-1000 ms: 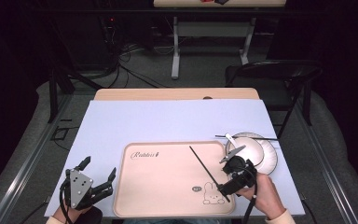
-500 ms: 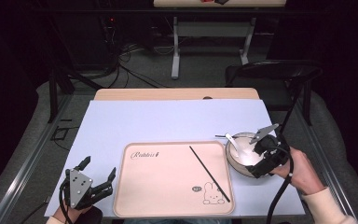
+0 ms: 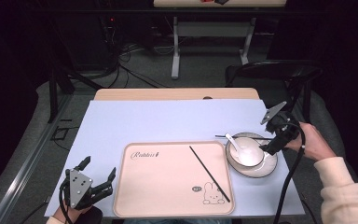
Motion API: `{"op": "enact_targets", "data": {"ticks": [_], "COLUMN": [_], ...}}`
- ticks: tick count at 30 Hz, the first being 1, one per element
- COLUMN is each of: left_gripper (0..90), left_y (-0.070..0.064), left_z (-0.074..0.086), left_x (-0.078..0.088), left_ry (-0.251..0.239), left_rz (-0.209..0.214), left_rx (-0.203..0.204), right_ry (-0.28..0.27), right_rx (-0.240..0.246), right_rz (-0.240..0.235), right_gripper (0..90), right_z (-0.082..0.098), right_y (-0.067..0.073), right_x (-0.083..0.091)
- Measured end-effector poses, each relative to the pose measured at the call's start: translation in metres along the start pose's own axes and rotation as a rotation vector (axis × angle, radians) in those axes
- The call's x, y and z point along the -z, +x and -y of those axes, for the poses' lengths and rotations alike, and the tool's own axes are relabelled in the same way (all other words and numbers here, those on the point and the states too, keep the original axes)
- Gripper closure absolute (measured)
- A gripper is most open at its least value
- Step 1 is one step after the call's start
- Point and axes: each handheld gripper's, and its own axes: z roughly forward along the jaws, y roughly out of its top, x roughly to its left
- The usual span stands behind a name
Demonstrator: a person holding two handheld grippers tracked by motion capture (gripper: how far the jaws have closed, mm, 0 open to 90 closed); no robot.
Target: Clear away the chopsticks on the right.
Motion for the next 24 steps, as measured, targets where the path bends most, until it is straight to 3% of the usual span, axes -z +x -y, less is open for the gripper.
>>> {"op": "enact_targets", "data": {"ticks": [2,3,8,9,12,15,18,20,24], "left_gripper": [15.4,15.4,15.4,15.4,15.4,15.4,15.4,15.4,15.4], "left_y": [0.000,0.000,0.000,0.000,0.000,0.000,0.000,0.000,0.000], "left_z": [0.000,0.000,0.000,0.000,0.000,0.000,0.000,0.000,0.000], "left_x": [0.000,0.000,0.000,0.000,0.000,0.000,0.000,0.000,0.000], "left_ry": [-0.001,-0.001,-0.002,-0.002,0.000,0.001,0.002,0.003,0.001], "left_rz": [0.000,0.000,0.000,0.000,0.001,0.001,0.001,0.000,0.000], "left_rx": [0.002,0.004,0.002,0.004,0.002,0.003,0.001,0.000,0.002], "right_ry": [0.005,0.015,0.031,0.052,0.067,0.083,0.084,0.073,0.117], "right_rx": [0.019,0.017,0.061,0.066,0.080,0.101,0.133,0.139,0.196], "right_rz": [0.008,-0.012,-0.038,-0.017,-0.012,-0.010,0.007,-0.002,-0.029], "right_gripper": [0.0,0.0,0.0,0.0,0.6,7.9,21.1,31.8,44.7], "right_z": [-0.001,-0.002,-0.007,-0.009,-0.011,-0.013,-0.015,-0.015,-0.017], "right_y": [-0.005,-0.015,-0.032,-0.034,-0.038,-0.041,-0.042,-0.042,-0.039], "right_x": [-0.001,-0.005,-0.023,-0.026,-0.037,-0.047,-0.055,-0.058,-0.067]}}
